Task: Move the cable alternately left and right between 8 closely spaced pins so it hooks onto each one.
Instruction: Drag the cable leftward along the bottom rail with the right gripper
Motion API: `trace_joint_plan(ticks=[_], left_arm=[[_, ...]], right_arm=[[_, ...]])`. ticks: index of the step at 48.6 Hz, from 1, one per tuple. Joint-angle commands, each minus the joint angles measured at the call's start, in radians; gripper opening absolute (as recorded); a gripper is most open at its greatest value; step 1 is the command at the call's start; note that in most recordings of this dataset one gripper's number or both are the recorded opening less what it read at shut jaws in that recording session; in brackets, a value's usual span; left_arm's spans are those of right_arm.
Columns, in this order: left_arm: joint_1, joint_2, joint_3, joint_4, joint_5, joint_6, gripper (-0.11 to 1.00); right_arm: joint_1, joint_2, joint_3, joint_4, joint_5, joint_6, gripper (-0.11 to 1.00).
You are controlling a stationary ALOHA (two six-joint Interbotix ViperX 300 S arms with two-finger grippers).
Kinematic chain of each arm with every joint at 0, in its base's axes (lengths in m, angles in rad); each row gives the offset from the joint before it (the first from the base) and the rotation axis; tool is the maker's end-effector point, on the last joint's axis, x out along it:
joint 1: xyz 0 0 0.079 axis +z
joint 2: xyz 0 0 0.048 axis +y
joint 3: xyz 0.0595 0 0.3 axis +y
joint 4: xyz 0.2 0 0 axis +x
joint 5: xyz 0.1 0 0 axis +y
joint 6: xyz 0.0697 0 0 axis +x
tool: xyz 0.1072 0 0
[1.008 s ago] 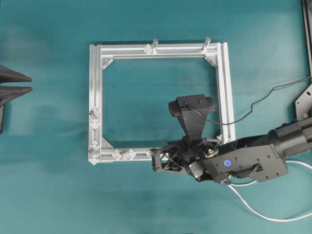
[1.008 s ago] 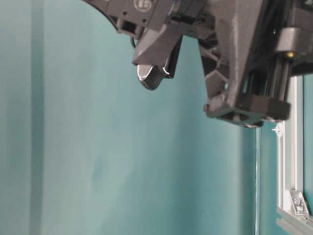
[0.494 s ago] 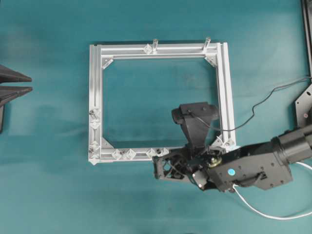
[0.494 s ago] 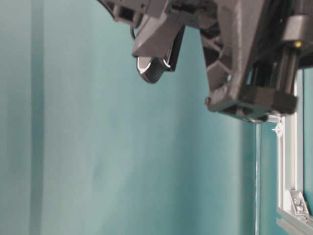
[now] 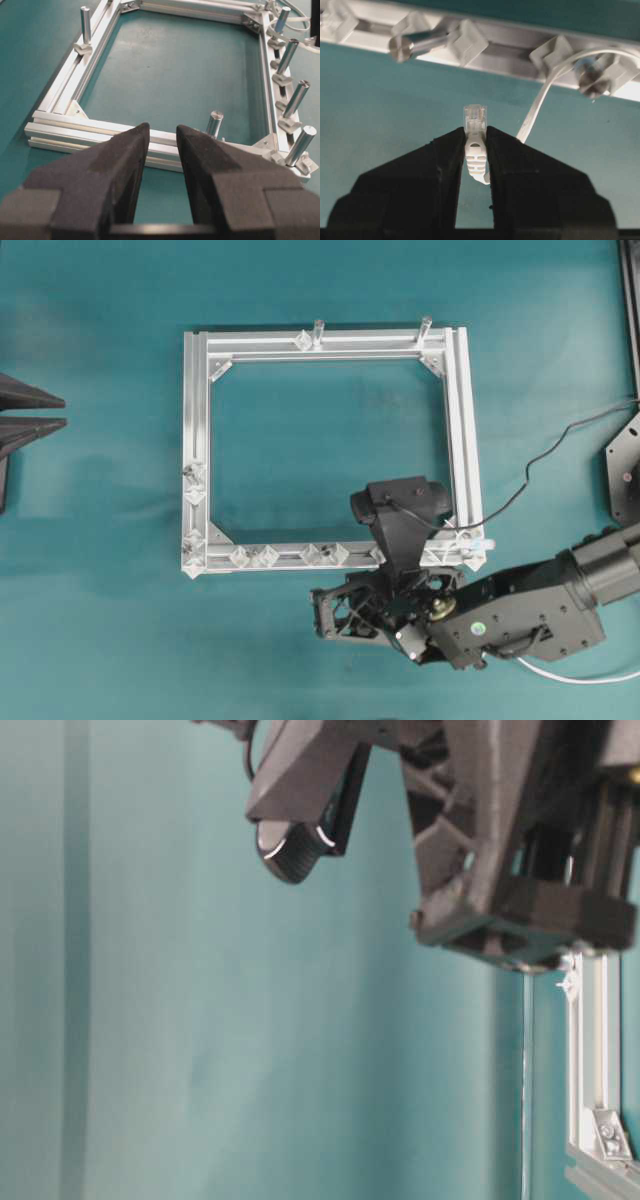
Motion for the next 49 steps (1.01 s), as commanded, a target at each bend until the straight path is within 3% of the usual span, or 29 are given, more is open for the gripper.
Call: trace_joint_plan(ticks=[1, 33, 49], left_arm=[[0.003, 0.011, -0.018, 0.005, -0.005, -0.003, 0.34], [0.003, 0.011, -0.020, 0.005, -0.003, -0.005, 0.34], [0.005, 0.011, -0.020, 0.005, -0.003, -0.005, 0.34]], right_arm=[[0.012, -0.008, -0.034, 0.002, 0.005, 0.002, 0.19], [0.015, 0.078, -0.160, -0.009, -0.002, -0.021, 0.19], [-0.028, 0.124, -0.247, -0.038, -0.006, -0.100, 0.19]])
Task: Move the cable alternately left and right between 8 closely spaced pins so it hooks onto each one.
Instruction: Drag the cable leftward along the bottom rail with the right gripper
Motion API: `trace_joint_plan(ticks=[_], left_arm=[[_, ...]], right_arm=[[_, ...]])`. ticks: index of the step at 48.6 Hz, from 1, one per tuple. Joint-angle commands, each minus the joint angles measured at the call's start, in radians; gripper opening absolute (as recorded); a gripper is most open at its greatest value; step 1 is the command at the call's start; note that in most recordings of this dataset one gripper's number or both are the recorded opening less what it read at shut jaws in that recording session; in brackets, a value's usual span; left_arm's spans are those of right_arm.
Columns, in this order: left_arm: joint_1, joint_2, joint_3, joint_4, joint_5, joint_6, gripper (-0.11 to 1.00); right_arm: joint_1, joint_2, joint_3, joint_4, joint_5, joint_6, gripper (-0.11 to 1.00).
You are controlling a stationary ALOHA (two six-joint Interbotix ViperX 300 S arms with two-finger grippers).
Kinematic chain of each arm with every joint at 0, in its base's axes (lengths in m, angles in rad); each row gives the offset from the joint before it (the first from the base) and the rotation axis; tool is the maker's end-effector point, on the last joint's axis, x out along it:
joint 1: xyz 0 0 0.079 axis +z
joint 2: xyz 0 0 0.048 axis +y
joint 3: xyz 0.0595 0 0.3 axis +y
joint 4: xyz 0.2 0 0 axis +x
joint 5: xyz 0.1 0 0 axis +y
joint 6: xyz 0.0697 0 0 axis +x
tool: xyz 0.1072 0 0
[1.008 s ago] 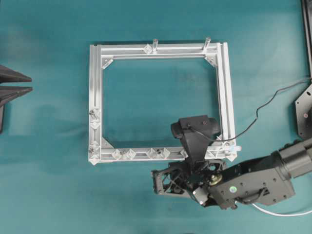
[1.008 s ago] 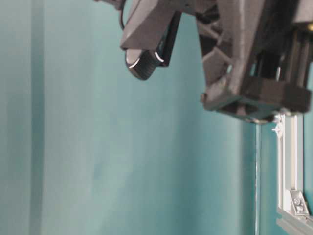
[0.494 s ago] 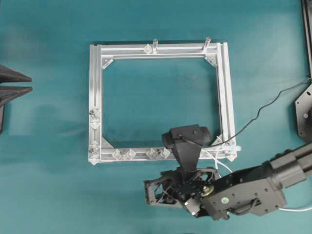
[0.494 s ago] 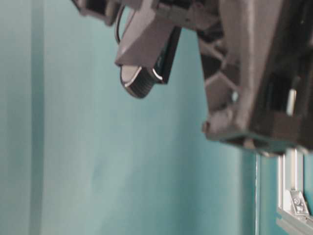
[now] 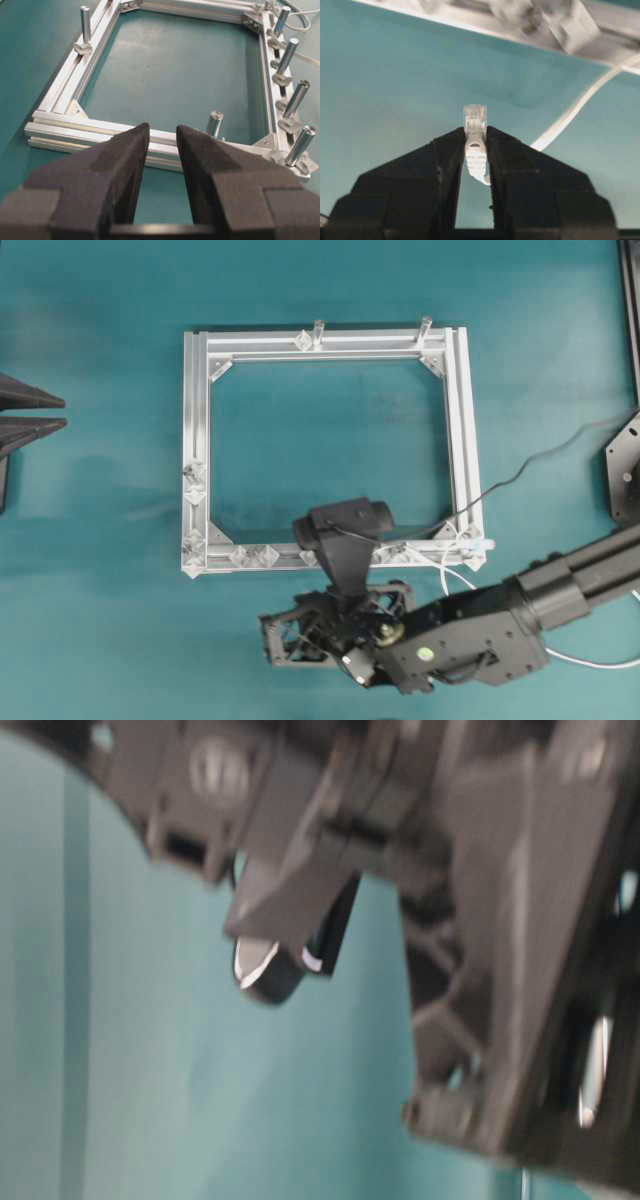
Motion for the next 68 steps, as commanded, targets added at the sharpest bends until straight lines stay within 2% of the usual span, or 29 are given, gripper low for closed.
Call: trace_joint_plan(ticks=[1, 7, 20, 36, 68], left_arm=[[0.005, 0.011, -0.020, 0.002, -0.003, -0.005, 0.34], [0.003, 0.011, -0.020, 0.002, -0.003, -0.005, 0.34], [0.005, 0.011, -0.015, 0.002, -0.003, -0.005, 0.34], [0.003, 0.011, -0.014, 0.003, -0.003, -0.005, 0.34], [0.003, 0.011, -0.012, 0.002, -0.006, -0.005, 0.34]], right_arm=[[-0.015, -0.006, -0.049, -0.008, -0.006, -0.032, 0.19], [-0.037, 0.008, -0.072, -0.005, -0.006, -0.081, 0.19], [-0.081, 0.008, -0.066, -0.005, 0.000, -0.107, 0.19], [-0.127, 0.008, -0.057, 0.008, 0.002, -0.170, 0.19], [-0.140, 0.008, -0.044, 0.009, -0.002, -0.181, 0.19]])
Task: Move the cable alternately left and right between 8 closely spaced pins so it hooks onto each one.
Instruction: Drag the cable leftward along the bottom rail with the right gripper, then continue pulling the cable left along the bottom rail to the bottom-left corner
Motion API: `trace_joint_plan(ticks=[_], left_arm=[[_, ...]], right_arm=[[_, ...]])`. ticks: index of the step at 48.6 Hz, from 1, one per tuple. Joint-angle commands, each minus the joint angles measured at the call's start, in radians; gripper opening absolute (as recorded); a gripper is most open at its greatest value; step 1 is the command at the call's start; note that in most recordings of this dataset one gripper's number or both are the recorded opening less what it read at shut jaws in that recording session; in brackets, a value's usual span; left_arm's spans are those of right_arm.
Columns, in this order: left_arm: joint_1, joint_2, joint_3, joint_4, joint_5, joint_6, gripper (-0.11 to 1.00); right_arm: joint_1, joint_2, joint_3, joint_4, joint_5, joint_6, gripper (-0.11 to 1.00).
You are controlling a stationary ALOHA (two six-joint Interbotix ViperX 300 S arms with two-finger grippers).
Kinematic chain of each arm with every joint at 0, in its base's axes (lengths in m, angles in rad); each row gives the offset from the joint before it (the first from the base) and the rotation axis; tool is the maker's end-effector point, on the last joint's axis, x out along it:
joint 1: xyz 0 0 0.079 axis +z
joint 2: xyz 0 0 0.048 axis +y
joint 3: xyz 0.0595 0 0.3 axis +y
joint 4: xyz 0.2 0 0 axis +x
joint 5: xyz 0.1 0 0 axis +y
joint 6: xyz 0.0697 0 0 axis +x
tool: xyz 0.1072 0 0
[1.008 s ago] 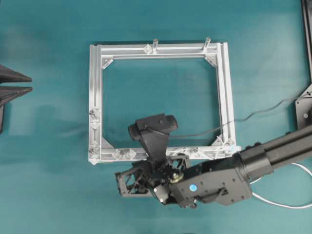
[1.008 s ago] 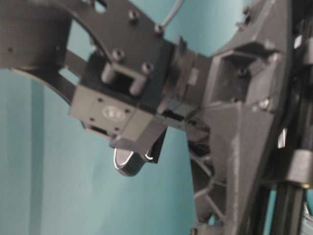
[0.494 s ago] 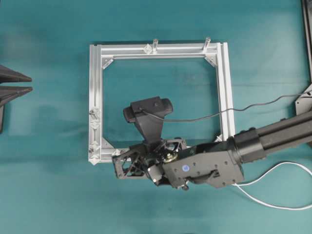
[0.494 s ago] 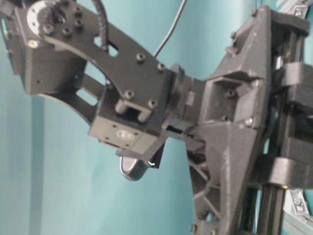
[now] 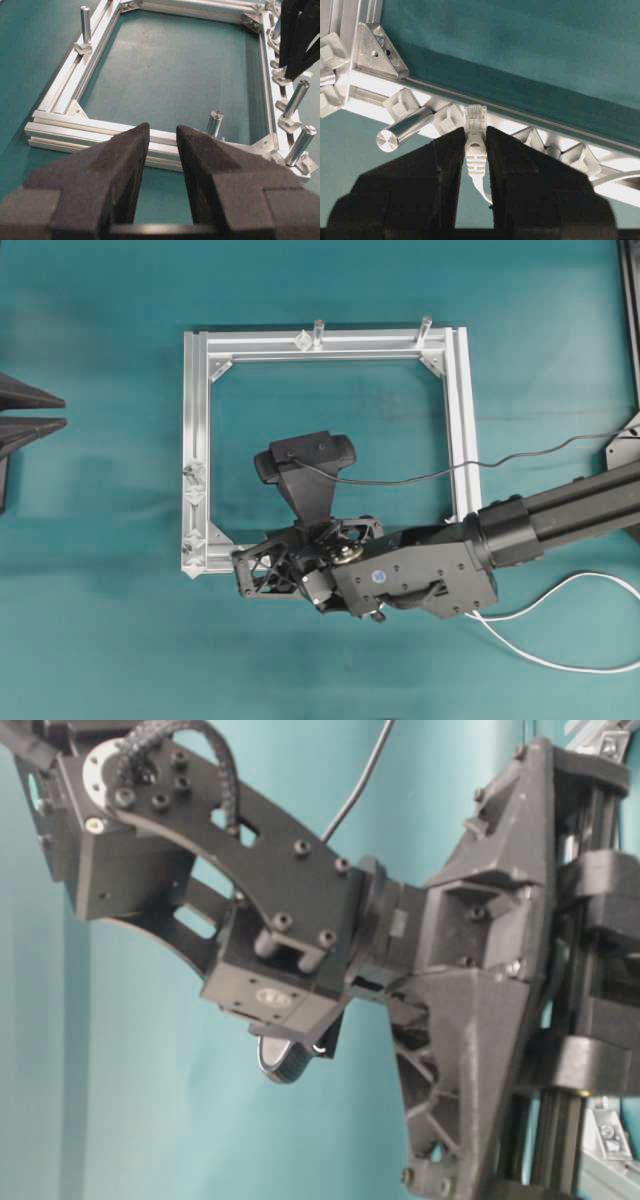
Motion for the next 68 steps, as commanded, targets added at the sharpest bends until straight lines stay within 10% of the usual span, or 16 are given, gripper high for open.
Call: trace_joint_plan(ticks=[1, 68], left_arm=[[0.003, 0.011, -0.014, 0.002, -0.005, -0.005, 0.34], [0.003, 0.011, -0.012, 0.002, -0.005, -0.005, 0.34]], right_arm=[[0.002, -0.023, -0.009, -0.003, -0.002, -0.002, 0.19], [-0.143, -0.023, -0.006, -0.005, -0.015, -0.169, 0.19]])
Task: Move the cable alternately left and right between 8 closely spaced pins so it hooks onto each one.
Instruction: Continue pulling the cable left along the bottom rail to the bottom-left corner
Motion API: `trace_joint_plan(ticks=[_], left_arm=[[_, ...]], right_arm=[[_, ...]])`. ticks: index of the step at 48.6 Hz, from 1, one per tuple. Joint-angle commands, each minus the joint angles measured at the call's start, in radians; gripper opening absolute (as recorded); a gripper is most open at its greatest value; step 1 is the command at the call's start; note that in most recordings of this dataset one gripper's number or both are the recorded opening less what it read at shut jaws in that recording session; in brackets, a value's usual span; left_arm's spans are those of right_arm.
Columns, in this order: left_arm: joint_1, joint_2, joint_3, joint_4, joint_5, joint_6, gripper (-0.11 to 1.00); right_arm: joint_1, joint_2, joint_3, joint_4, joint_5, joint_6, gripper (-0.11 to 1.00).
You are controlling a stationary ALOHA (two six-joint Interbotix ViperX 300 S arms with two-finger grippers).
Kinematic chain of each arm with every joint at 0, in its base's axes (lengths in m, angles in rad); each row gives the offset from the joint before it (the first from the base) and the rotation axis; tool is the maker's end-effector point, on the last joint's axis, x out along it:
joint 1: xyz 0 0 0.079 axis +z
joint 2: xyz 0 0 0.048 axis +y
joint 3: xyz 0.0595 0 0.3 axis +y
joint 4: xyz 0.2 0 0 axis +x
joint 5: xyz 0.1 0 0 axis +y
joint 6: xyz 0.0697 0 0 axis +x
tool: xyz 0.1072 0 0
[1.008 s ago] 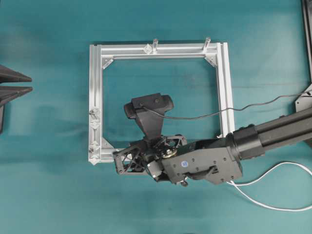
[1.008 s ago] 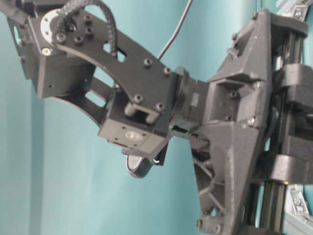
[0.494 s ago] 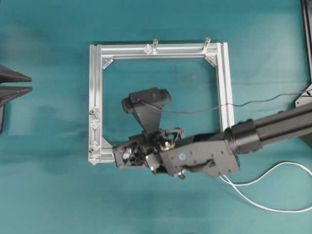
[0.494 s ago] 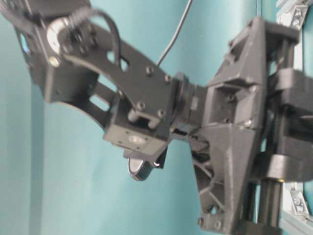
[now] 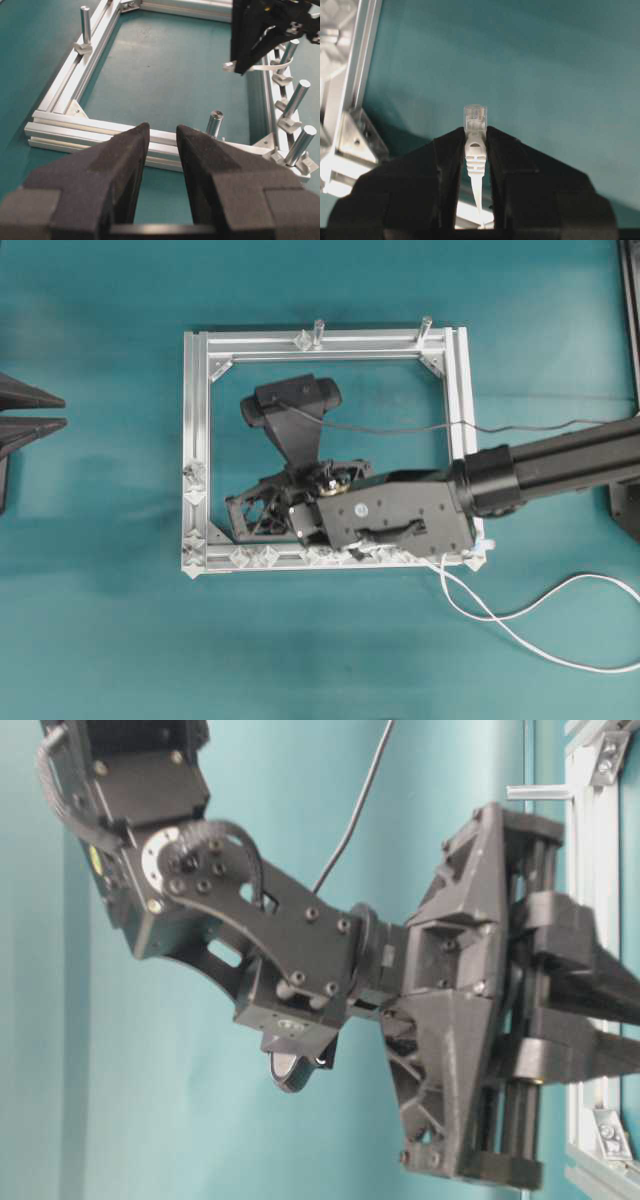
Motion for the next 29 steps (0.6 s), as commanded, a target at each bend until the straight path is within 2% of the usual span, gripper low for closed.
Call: trace_joint_plan(ticks=[1, 13, 29], left_arm=[[0.002, 0.011, -0.012, 0.003, -0.006, -0.005, 0.34], [0.002, 0.011, -0.011, 0.003, -0.008, -0.003, 0.34], [0.002, 0.011, -0.009, 0.002, -0.009, -0.003, 0.34]], right_arm=[[-0.012, -0.023, -0.011, -0.006, -0.014, -0.003, 0.19], [-0.034, -0.009, -0.017, -0.014, -0.123, -0.005, 0.19], [-0.041, 0.037, -0.083, -0.014, -0.156, -0.009, 0.19]])
